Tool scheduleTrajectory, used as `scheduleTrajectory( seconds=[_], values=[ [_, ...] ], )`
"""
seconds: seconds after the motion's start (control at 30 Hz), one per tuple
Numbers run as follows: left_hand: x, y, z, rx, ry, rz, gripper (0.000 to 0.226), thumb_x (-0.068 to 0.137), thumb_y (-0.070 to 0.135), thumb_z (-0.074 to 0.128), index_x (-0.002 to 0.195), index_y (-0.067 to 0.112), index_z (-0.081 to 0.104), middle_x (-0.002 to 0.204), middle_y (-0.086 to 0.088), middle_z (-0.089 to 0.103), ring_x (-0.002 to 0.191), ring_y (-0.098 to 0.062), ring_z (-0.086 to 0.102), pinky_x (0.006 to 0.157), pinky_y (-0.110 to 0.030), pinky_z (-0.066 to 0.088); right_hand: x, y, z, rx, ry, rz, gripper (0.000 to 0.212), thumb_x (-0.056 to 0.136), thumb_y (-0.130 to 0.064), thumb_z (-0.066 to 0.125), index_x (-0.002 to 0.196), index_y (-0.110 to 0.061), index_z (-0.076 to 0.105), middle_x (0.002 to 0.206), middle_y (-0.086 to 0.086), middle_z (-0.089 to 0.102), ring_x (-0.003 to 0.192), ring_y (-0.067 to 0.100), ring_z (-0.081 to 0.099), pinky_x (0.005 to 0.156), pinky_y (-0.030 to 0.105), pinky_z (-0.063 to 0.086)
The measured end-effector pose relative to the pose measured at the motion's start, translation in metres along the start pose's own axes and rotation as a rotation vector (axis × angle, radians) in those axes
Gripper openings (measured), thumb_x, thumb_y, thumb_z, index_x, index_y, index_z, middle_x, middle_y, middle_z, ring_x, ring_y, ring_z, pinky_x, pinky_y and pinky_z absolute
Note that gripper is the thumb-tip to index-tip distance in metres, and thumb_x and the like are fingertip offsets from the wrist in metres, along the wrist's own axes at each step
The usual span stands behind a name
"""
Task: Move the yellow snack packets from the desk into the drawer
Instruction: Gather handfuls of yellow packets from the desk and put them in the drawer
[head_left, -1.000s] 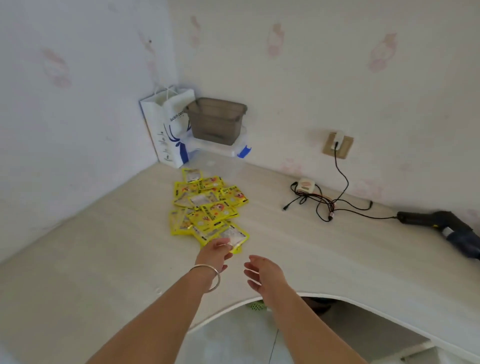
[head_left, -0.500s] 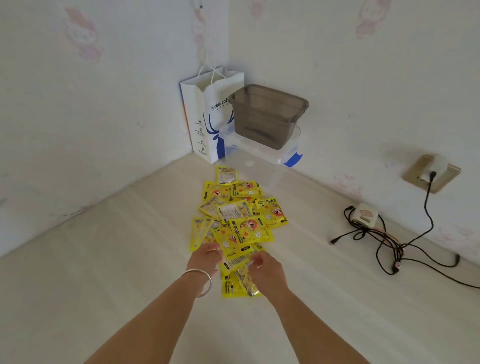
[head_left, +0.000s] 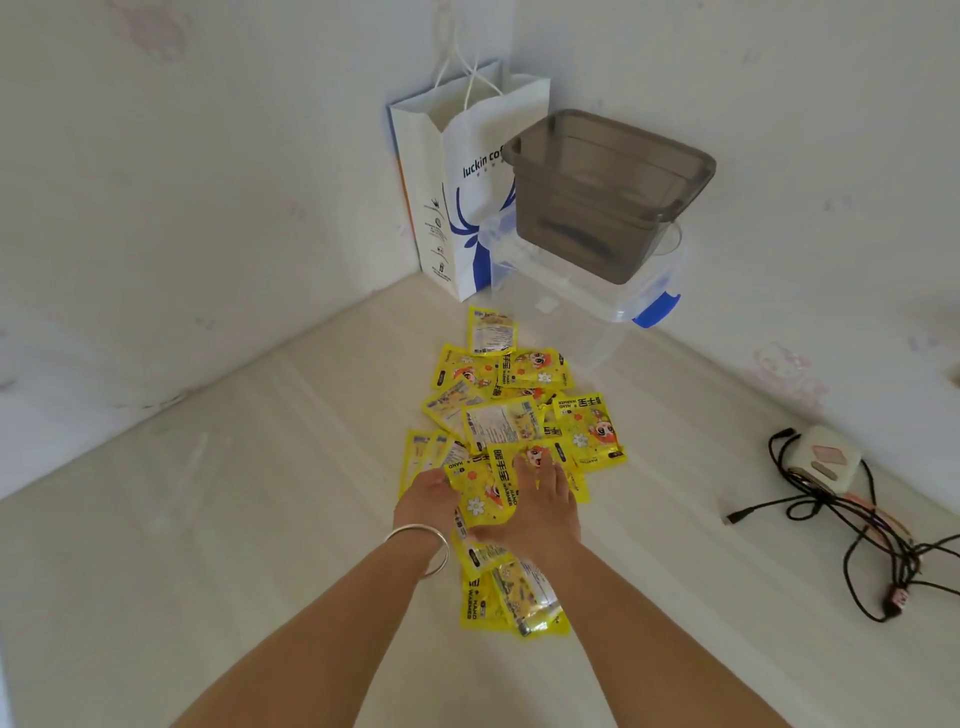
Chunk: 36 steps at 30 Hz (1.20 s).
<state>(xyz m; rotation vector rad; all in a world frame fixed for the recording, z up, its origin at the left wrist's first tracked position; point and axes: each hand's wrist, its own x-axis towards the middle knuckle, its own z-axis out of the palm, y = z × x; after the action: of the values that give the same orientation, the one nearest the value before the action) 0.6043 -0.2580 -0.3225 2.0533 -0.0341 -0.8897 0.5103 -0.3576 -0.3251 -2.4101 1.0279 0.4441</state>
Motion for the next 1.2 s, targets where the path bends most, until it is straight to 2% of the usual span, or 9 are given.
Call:
scheduleTrajectory(
  seconds=[0.13,0.27,0.4,0.53,0.6,0.77,0.87,0.97,1.2],
  values=[
    [0.008,0.006,0.001,-0.049,-0.088,-0.018,0.045,0.093,0.004,0.049,0.138,0.008,0.042,0.134,-0.018,0.053,0.104,-0.025,0.056,0.098,-0.037,0.045,0.009,-0.008,0.008,-0.039,-0.016,0.024,0.124,0.064,-0.078,0.058,0.153,-0.022,-0.008,0.159,0.013,-0.017,0.147,0.03,-0.017,0.12,0.044,0.006],
    [0.015,0.008,0.004,-0.024,-0.144,0.007,0.051,0.091,0.005,0.052,0.14,0.013,0.038,0.123,-0.015,0.057,0.092,-0.022,0.055,0.094,-0.041,0.05,0.014,-0.014,0.009,-0.018,0.071,0.059,0.105,0.077,-0.07,0.051,0.153,-0.015,0.003,0.16,0.011,-0.003,0.148,0.029,-0.001,0.118,0.042,0.021],
    [0.015,0.016,0.011,-0.044,-0.298,0.04,0.04,0.091,-0.006,0.048,0.129,0.009,0.047,0.099,0.0,0.054,0.063,0.003,0.061,0.062,-0.015,0.05,0.023,-0.008,0.002,-0.092,0.177,0.071,0.08,0.089,-0.052,0.052,0.149,-0.011,0.019,0.154,0.009,0.021,0.139,0.027,0.027,0.109,0.036,0.035],
    [0.01,0.018,0.021,0.023,-0.221,0.039,0.027,0.088,0.006,0.049,0.106,0.024,0.057,0.106,-0.007,0.07,0.095,-0.021,0.068,0.08,-0.033,0.054,0.024,0.002,-0.005,-0.145,0.238,0.033,0.059,0.089,-0.03,0.059,0.141,-0.016,0.034,0.141,0.004,0.04,0.127,0.023,0.041,0.099,0.031,0.042],
    [0.011,0.018,0.018,0.211,-0.092,0.118,0.026,0.088,0.011,0.044,0.099,0.029,0.059,0.1,-0.005,0.071,0.09,-0.026,0.068,0.076,-0.035,0.054,0.023,0.008,-0.012,-0.087,0.304,0.029,0.049,0.09,-0.024,0.058,0.136,-0.021,0.043,0.136,-0.001,0.048,0.123,0.02,0.047,0.094,0.03,0.045],
    [0.032,0.027,0.007,0.543,0.124,0.325,0.025,0.09,0.011,0.046,0.109,0.019,0.061,0.116,-0.005,0.059,0.104,-0.025,0.057,0.082,-0.034,0.045,0.022,0.024,-0.03,0.112,0.391,0.087,0.04,0.091,-0.019,0.052,0.13,-0.027,0.051,0.12,-0.002,0.065,0.109,0.023,0.061,0.084,0.03,0.048],
    [0.045,0.034,0.012,0.733,0.129,0.445,0.038,0.086,0.015,0.054,0.123,0.019,0.053,0.129,-0.005,0.048,0.119,-0.025,0.046,0.098,-0.033,0.041,0.027,0.031,-0.04,0.346,0.358,0.228,0.043,0.093,-0.025,0.053,0.134,-0.02,0.042,0.106,0.012,0.068,0.098,0.034,0.064,0.076,0.034,0.048],
    [0.052,0.042,0.021,0.893,0.124,0.526,0.053,0.084,0.03,0.059,0.134,0.027,0.043,0.144,0.003,0.036,0.136,-0.021,0.03,0.105,-0.036,0.039,0.036,0.04,-0.047,0.68,0.31,0.346,0.054,0.09,-0.027,0.058,0.14,-0.019,0.038,0.099,0.009,0.064,0.079,0.03,0.065,0.067,0.034,0.05],
    [0.074,0.054,0.047,1.151,0.005,0.57,0.067,0.091,0.039,0.049,0.148,0.029,0.017,0.159,0.004,0.015,0.148,-0.019,0.01,0.121,-0.045,0.007,0.047,0.071,-0.058,1.407,0.375,0.532,0.019,0.087,-0.011,0.059,0.107,-0.013,0.061,0.086,0.004,0.062,0.07,0.016,0.057,0.059,0.026,0.042]
  ],
)
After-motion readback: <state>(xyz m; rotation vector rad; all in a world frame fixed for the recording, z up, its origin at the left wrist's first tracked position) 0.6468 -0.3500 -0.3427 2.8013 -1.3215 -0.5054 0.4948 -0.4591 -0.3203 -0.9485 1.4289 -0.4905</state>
